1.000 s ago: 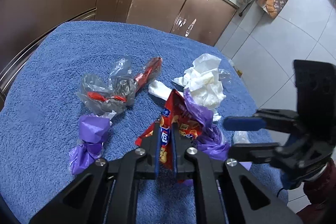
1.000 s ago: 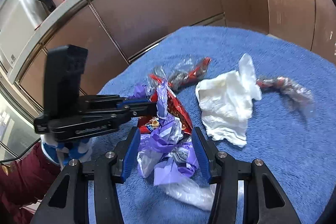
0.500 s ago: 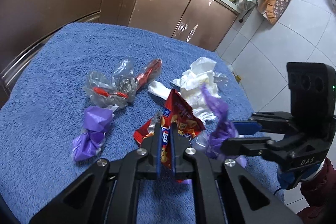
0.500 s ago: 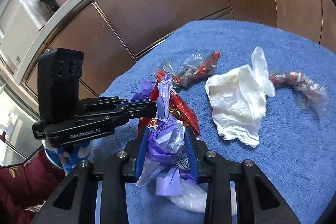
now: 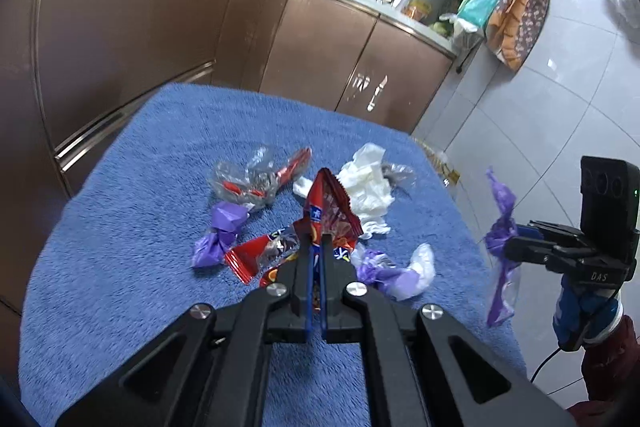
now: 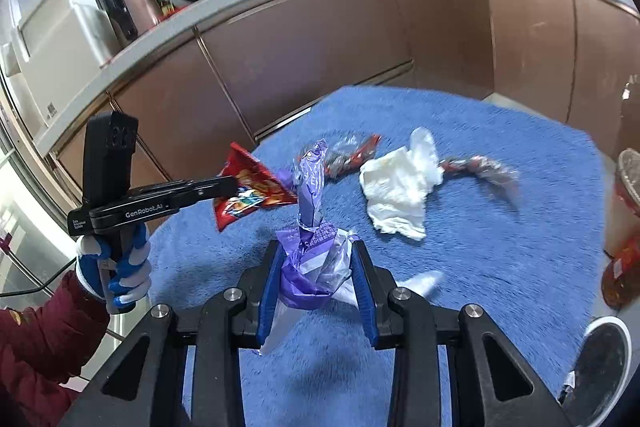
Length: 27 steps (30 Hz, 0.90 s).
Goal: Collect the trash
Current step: 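Carry the red chip bag and purple wrappers over the steel bin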
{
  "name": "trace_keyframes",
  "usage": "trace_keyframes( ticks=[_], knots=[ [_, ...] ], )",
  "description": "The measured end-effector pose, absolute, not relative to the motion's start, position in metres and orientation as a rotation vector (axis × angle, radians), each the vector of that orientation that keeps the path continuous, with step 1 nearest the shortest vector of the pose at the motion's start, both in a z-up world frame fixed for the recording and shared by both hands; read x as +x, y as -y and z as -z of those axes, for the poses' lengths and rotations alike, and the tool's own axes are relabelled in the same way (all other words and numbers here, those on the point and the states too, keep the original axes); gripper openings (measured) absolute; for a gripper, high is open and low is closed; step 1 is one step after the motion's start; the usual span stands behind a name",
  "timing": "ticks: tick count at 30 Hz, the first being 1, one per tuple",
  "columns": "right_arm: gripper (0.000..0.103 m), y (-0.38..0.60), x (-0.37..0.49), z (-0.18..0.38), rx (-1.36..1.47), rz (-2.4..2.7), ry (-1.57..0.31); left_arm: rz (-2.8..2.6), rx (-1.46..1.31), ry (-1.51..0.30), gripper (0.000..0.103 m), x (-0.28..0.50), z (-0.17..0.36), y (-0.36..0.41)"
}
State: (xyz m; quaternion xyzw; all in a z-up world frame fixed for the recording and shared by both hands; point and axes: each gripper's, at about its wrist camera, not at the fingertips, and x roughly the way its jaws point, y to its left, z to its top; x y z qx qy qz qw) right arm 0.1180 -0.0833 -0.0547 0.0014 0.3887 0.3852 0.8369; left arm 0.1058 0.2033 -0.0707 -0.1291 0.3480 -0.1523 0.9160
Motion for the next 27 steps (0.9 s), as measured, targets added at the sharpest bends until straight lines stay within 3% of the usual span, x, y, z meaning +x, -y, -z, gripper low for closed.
trace_keyframes(
  ticks=[16,27],
  knots=[
    [0.032,0.176,0.044,-0.014,0.116,-0.644,-0.570,0.333,-0.251,-0.598,0.002,0.050,0.016,-0.178],
    [0.032,0.248,0.018,-0.024,0.150,-0.379,-0.453,0.482,-0.189,-0.614,0.002,0.064,0.001,-0.090]
  ],
)
